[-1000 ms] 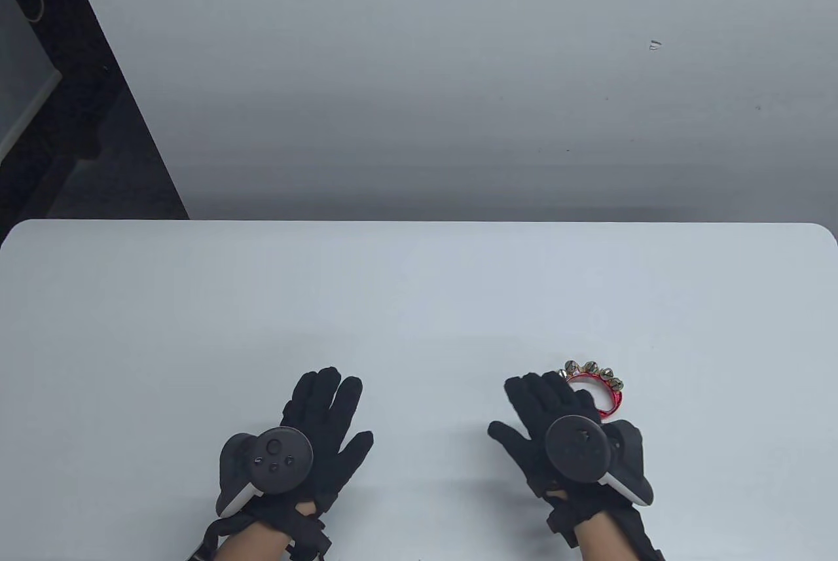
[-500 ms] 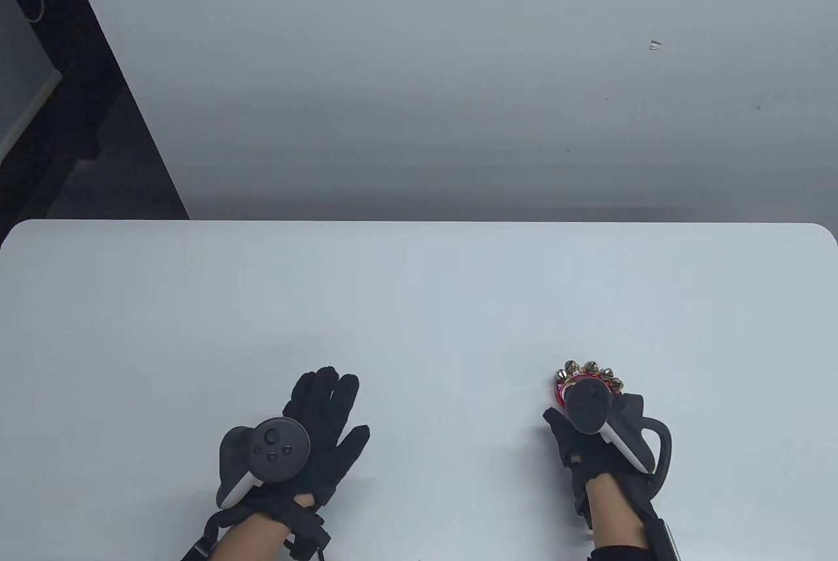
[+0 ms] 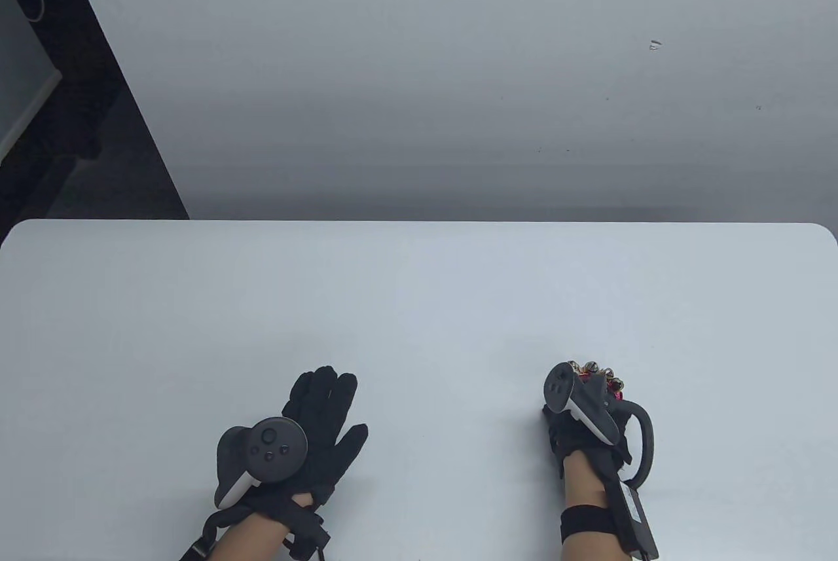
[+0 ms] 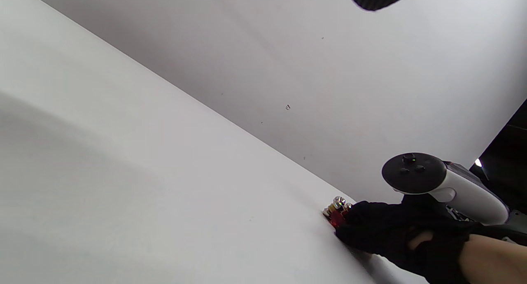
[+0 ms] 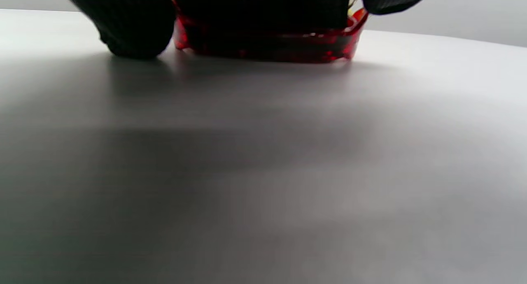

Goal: Shake a handbell

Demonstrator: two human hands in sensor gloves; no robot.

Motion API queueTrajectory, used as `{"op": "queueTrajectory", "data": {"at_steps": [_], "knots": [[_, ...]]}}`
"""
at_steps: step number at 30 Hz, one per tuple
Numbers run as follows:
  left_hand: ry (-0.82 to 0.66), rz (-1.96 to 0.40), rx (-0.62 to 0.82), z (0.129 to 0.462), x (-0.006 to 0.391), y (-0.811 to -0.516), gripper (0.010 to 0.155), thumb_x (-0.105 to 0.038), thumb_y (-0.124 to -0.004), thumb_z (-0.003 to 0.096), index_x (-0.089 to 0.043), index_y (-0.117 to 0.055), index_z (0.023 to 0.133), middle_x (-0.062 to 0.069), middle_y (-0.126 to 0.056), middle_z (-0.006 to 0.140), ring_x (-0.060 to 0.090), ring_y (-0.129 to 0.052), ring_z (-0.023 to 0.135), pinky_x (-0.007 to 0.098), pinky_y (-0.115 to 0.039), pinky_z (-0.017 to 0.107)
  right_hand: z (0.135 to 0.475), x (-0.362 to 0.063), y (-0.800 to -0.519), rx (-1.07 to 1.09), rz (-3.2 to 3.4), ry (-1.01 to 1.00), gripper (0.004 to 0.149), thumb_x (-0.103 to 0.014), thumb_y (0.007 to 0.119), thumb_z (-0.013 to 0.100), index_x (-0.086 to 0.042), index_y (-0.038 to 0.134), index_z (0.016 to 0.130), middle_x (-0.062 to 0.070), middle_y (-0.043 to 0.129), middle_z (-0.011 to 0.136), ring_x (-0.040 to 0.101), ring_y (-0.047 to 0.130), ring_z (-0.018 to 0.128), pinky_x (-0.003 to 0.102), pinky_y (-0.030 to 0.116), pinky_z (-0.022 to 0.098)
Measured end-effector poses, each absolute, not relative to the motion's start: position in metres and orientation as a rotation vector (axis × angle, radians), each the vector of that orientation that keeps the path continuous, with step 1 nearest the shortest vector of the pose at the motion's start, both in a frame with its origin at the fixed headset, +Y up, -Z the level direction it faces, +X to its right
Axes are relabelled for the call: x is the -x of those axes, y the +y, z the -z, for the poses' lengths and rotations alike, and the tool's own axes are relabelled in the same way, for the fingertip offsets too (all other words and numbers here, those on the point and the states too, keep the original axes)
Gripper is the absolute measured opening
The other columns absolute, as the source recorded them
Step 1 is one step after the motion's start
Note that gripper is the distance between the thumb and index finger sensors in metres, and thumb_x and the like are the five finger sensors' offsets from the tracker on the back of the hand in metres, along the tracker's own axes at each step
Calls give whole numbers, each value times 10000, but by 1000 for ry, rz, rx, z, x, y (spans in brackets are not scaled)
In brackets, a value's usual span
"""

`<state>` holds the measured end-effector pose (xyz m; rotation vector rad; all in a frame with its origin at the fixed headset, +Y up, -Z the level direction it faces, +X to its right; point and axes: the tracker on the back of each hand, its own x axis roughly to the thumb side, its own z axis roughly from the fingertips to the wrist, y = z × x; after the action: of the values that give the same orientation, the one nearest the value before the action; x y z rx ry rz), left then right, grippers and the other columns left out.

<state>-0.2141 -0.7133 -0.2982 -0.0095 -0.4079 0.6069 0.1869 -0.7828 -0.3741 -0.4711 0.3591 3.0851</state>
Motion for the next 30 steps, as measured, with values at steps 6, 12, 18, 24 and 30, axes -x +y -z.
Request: {"op": "queueTrajectory", "data": {"at_steps": [6,12,18,24,30], "knots": [[-400,-617,4,299,215,-712,739,-605,-580,531,-285,-374,1164,167,-299,1215,493,-271,1109,686,-396,726,379,-182,-778,425,-3169,262,425,-394,732,486,-78,781,766,130,804,821,422,794,765,625,535,635],[-408,-644,-32,298,217,-708,735,-604,-582,529,-286,-384,1161,166,-310,1214,494,-286,1109,683,-413,727,366,-179,-751,268,-2959,138,425,-403,718,480,-63,809,718,136,849,744,392,870,639,587,637,561],[-451,-702,-91,295,220,-703,731,-604,-580,529,-280,-398,1159,164,-345,1212,496,-333,1108,675,-457,724,331,-163,-705,35,-2337,-48,430,-417,701,493,-65,805,718,135,855,724,372,889,602,562,677,516],[-508,-734,-125,292,219,-700,729,-606,-579,528,-277,-417,1157,159,-381,1210,495,-372,1105,670,-488,719,312,-124,-714,-282,-1732,94,429,-412,694,507,-57,789,729,145,834,738,382,865,618,572,654,530],[-517,-727,-128,291,218,-699,729,-609,-578,528,-280,-415,1158,158,-382,1212,493,-373,1107,671,-490,719,318,-113,-738,-290,-1745,237,428,-412,688,513,-59,778,738,142,823,749,379,859,630,570,650,539]]}}
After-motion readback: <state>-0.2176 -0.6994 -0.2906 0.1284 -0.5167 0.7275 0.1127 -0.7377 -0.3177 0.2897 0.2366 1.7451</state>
